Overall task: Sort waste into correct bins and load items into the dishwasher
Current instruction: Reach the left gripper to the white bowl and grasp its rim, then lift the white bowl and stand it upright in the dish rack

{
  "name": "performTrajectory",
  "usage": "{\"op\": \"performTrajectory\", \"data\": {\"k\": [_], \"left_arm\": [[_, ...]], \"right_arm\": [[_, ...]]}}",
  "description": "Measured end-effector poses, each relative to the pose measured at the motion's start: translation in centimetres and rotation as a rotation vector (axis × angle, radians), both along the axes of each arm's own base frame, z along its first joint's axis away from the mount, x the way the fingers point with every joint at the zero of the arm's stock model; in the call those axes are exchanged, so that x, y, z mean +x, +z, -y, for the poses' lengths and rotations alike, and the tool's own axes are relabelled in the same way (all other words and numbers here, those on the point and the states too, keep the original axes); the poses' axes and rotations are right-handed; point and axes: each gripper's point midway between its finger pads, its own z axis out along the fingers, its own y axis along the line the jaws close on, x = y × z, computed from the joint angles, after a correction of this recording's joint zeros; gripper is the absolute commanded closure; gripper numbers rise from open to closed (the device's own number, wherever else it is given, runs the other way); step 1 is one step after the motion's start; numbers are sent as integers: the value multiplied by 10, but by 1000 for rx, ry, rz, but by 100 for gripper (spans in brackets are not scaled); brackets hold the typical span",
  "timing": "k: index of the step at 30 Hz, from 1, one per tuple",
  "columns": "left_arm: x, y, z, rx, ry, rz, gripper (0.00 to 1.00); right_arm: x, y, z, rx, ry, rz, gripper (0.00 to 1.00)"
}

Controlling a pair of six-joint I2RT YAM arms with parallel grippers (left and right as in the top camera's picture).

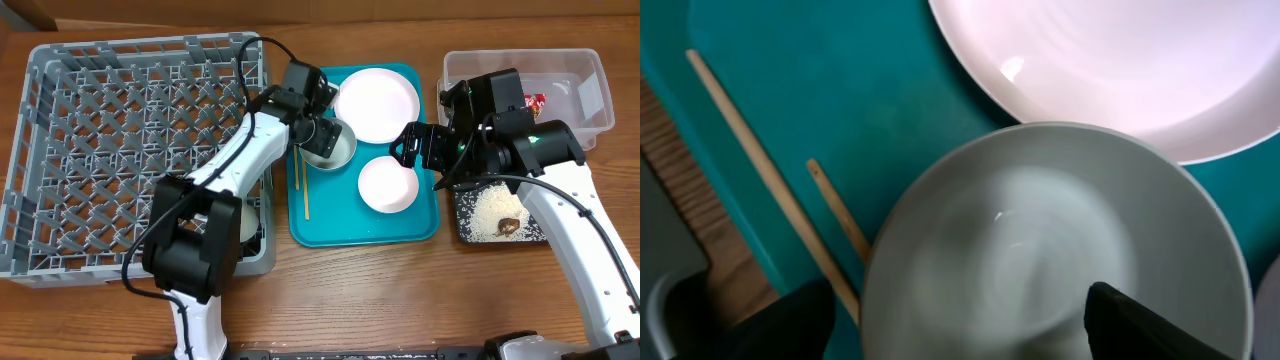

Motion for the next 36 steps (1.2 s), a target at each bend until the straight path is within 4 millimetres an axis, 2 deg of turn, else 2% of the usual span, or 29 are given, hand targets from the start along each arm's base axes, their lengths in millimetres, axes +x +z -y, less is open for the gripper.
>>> {"op": "performTrajectory", "data": {"k": [5,11,15,16,18,20,27,28,29,30,36], "left_arm": [[6,2,2,4,-24,31,35],[7,1,1,13,-42,37,36],[9,-14,-1,24,-46,23,38],[9,-19,-3,28,-46,15,40],[8,-28,-5,35,-43,-3,55],[8,-33,-5,40,-45,-13,65],[4,-34,-6,47,-49,-31,70],[4,-32,-6,48,-49,-35,76],[6,-28,-6,48,-47,-37,92],[7,-25,-6,45,-41,-36,96],[13,19,-5,49,-40,-24,96]], "right_arm": [[0,0,0,-1,0,0,0],[0,0,0,0,0,0,0],[0,0,0,0,0,-1,0],[0,0,0,-1,0,-1,0],[0,0,0,0,0,0,0],[0,0,0,0,0,0,0],[0,0,0,0,0,0,0],[0,0,0,0,0,0,0],[0,0,0,0,0,0,0],[0,0,0,0,0,0,0],[0,0,0,0,0,0,0]]}}
